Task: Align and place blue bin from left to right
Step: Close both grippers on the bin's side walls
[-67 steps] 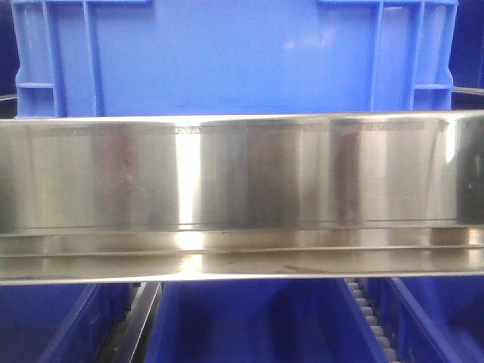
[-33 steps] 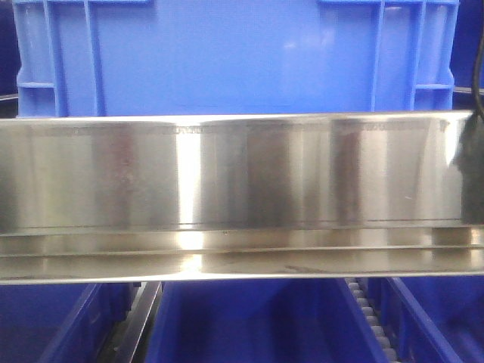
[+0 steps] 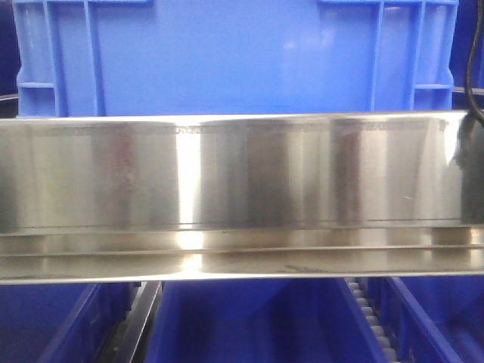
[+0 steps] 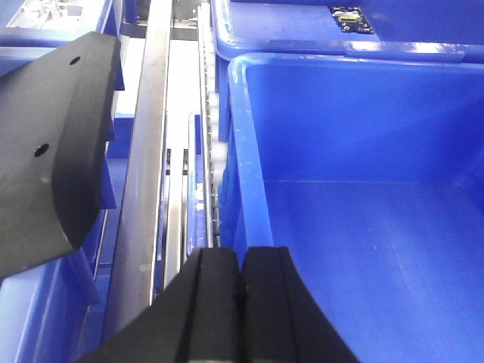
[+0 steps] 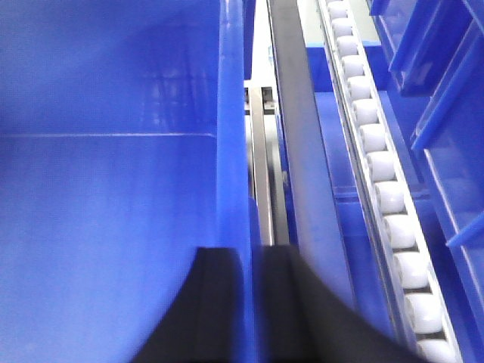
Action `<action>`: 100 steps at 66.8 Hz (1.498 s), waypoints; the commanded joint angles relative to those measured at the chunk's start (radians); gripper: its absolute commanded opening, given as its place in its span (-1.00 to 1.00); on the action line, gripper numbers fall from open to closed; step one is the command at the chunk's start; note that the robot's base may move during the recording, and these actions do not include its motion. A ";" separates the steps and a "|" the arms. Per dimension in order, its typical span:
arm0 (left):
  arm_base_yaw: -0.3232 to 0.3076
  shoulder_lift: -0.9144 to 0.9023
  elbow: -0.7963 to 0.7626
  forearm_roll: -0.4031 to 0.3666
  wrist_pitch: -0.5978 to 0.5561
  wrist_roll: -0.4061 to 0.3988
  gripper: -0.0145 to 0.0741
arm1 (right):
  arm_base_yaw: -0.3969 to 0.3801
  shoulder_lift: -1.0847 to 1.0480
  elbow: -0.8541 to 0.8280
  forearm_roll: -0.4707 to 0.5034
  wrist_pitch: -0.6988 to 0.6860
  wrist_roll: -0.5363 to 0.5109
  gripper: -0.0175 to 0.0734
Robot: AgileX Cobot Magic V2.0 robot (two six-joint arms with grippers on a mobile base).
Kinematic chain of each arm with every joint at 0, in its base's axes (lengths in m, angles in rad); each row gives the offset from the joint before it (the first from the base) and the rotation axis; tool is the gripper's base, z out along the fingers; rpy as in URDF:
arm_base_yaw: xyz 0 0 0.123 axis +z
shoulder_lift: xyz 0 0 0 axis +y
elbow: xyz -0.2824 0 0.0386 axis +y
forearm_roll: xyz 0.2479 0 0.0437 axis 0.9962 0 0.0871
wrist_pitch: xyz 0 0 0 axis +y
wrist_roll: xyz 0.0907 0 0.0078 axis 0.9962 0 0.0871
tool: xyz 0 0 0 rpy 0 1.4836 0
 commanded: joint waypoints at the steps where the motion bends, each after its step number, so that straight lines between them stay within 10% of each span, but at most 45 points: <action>1: -0.005 -0.001 -0.008 0.000 -0.013 -0.008 -0.92 | -0.001 -0.006 -0.009 -0.012 0.004 -0.005 0.10; 74: -0.005 -0.001 -0.008 -0.003 -0.004 -0.008 -0.92 | -0.001 0.117 -0.009 0.017 -0.025 -0.005 0.03; 85: -0.005 -0.001 -0.008 -0.003 -0.004 -0.008 -0.92 | -0.001 0.117 -0.009 0.017 -0.025 -0.005 -0.41; 92: -0.005 -0.001 -0.008 -0.003 -0.004 -0.008 -0.70 | -0.001 0.117 -0.009 0.017 -0.025 -0.005 -0.81; 100: -0.017 -0.001 -0.008 0.005 -0.022 -0.008 0.00 | -0.001 0.117 -0.009 0.017 -0.025 -0.005 -0.76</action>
